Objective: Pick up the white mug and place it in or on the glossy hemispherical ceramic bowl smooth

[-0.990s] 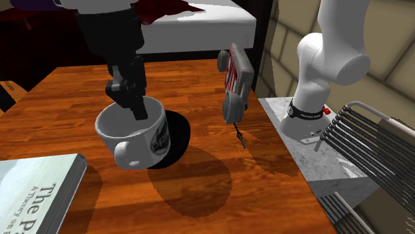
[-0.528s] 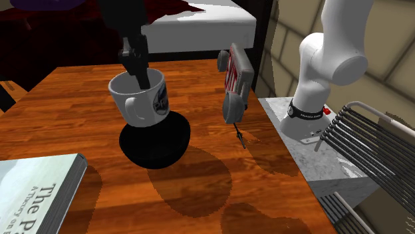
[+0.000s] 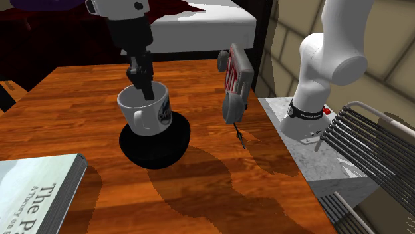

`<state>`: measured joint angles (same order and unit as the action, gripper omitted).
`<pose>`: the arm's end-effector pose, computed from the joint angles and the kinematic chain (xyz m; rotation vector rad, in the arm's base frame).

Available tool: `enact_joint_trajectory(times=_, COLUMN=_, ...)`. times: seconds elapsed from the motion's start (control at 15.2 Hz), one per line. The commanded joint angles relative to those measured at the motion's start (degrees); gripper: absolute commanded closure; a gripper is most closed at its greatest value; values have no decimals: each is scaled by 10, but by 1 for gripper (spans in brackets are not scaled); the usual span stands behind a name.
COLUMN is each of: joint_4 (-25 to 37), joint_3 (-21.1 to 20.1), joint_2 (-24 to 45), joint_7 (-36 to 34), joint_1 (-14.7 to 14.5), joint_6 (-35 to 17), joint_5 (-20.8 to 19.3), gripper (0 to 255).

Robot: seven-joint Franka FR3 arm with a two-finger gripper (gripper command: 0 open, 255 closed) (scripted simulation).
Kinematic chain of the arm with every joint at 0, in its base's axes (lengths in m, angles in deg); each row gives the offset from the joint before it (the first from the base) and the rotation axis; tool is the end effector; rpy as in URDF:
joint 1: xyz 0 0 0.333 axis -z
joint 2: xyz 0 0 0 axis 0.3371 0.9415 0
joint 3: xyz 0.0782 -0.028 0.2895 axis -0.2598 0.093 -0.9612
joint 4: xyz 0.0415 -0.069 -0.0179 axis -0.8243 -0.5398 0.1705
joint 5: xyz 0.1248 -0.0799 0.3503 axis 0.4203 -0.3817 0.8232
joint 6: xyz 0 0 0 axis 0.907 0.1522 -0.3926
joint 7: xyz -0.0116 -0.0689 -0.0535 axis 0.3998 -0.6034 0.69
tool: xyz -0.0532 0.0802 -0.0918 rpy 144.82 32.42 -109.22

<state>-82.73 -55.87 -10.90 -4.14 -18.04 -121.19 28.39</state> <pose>0.5476 0.1573 0.4524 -3.0882 -0.0500 0.0757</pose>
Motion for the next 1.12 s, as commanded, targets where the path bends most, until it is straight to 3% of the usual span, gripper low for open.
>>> enact_joint_trajectory(times=0.0, joint_4=-16, joint_3=0, joint_2=0, joint_7=2, joint_1=1, joint_6=-17, joint_5=0, gripper=255)
enact_joint_trajectory(times=0.46, joint_4=-56, joint_3=1, joint_2=13, joint_7=2, joint_1=0, joint_6=-69, joint_5=-3, gripper=255)
enact_joint_trajectory(times=0.99, joint_4=-56, joint_3=1, joint_2=13, joint_7=2, joint_1=0, joint_6=-69, joint_5=-3, gripper=255)
enact_joint_trajectory(times=1.06, joint_4=-56, joint_3=1, joint_2=13, joint_7=2, joint_1=0, joint_6=-69, joint_5=-3, gripper=0)
